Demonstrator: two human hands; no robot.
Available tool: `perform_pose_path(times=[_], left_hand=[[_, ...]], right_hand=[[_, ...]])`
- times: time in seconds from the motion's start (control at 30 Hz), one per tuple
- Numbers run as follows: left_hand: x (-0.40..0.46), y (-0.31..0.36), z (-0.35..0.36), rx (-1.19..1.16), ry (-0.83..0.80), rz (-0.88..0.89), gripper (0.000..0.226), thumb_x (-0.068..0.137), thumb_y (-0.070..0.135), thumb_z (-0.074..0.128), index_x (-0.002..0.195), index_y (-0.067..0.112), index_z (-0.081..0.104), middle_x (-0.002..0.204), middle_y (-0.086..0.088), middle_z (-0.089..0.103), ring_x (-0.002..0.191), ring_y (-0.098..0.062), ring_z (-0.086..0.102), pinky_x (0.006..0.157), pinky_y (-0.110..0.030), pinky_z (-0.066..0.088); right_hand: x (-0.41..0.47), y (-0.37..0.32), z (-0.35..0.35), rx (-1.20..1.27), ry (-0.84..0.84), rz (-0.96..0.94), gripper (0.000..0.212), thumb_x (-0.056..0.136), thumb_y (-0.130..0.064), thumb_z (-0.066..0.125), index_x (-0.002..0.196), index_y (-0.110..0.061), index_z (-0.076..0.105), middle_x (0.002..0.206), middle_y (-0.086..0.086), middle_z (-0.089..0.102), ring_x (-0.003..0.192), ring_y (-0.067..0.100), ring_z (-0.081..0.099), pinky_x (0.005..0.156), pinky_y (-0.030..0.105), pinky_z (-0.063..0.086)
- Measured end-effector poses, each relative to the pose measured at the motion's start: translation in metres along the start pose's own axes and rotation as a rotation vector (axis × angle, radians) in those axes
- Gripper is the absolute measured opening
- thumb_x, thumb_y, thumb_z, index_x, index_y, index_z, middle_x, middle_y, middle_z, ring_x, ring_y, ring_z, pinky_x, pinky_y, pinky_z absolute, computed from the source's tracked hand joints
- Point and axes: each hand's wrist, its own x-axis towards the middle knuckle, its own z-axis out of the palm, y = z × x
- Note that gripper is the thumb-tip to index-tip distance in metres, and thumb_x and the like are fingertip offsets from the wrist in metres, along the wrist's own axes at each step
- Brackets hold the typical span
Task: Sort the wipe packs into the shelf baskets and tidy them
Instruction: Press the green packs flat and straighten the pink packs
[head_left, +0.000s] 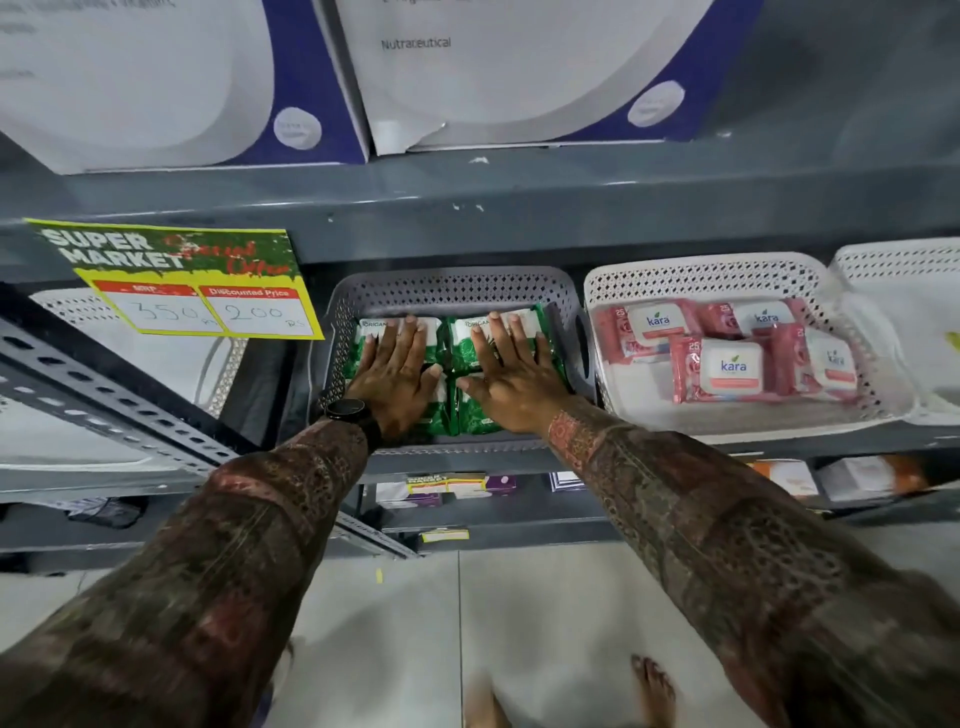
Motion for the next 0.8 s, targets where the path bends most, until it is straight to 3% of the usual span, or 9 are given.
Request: perform_pose_path(times=[0.13,0.27,0.33,0.4,0.47,0.53,0.63,0.8], left_hand=[[-0.003,-0.004,-0.005,-0.014,-0.042,-0.023,0.073,0.104,0.058,0.007,0.161,0.018,-0.013,0.171,-0.006,-0.018,0.156,-0.021,-0.019,0.126,-0.042,-0.013],[-0.022,0.016,-0.022,-0.123,0.035,-0.048,0.088,0.093,0.066,-0.002,0.162,0.012,-0.004,0.171,-0.012,-0.007,0.158,-0.025,-0.009,0.128,-0.044,-0.004],[-0.03,0.046,-0.035,-0.171,0.143,-0.018,0.08,0.1,0.061,0.007,0.163,0.011,0.007,0.172,-0.014,0.004,0.159,-0.028,0.001,0.129,-0.043,0.003],[-0.033,0.091,-0.05,-0.212,0.247,0.019,0.069,0.106,0.053,0.023,0.161,0.011,0.023,0.166,-0.018,0.028,0.154,-0.034,0.027,0.125,-0.043,0.022],[-0.033,0.146,-0.063,-0.227,0.289,0.077,0.057,0.107,0.044,0.036,0.154,0.012,0.041,0.15,-0.021,0.055,0.134,-0.038,0.055,0.11,-0.045,0.045],[-0.028,0.197,-0.067,-0.247,0.311,0.174,0.045,0.104,0.034,0.046,0.144,0.017,0.056,0.137,-0.018,0.066,0.117,-0.038,0.066,0.098,-0.045,0.054],[-0.012,0.268,-0.064,-0.209,0.239,0.278,0.041,0.098,0.027,0.053,0.138,0.024,0.061,0.134,-0.011,0.069,0.115,-0.035,0.066,0.097,-0.046,0.055],[0.027,0.338,-0.033,-0.003,0.0,0.254,0.079,0.091,0.038,0.068,0.159,0.024,0.03,0.165,-0.004,0.035,0.15,-0.031,0.032,0.12,-0.052,0.036]], right_hand=[[-0.008,-0.002,-0.016,0.086,-0.066,-0.011,0.086,0.098,-0.074,0.017,0.162,-0.026,-0.015,0.168,0.004,-0.031,0.154,0.027,-0.029,0.125,0.057,-0.012],[-0.058,0.012,-0.056,0.159,0.147,-0.119,0.075,0.106,-0.056,0.033,0.164,-0.018,0.006,0.173,0.009,-0.006,0.158,0.029,-0.011,0.121,0.044,-0.016],[-0.093,0.035,-0.075,0.193,0.286,-0.139,0.068,0.107,-0.045,0.041,0.163,-0.017,0.017,0.172,0.01,0.01,0.159,0.029,0.002,0.127,0.045,0.0],[-0.126,0.072,-0.088,0.201,0.379,-0.088,0.062,0.106,-0.037,0.049,0.161,-0.019,0.027,0.169,0.011,0.025,0.158,0.03,0.018,0.126,0.049,0.019],[-0.155,0.119,-0.096,0.2,0.422,0.029,0.059,0.103,-0.024,0.055,0.158,-0.017,0.035,0.165,0.011,0.036,0.153,0.031,0.031,0.123,0.05,0.031],[-0.179,0.161,-0.106,0.188,0.4,0.156,0.062,0.097,-0.017,0.063,0.155,-0.017,0.04,0.16,0.011,0.044,0.147,0.033,0.04,0.117,0.052,0.04],[-0.206,0.216,-0.117,0.16,0.366,0.265,0.06,0.085,-0.018,0.075,0.141,-0.017,0.054,0.145,0.012,0.057,0.132,0.033,0.055,0.105,0.05,0.051],[-0.227,0.274,-0.12,0.165,0.248,0.235,0.077,0.077,-0.024,0.086,0.145,-0.026,0.05,0.148,0.006,0.055,0.13,0.03,0.057,0.105,0.046,0.051]])
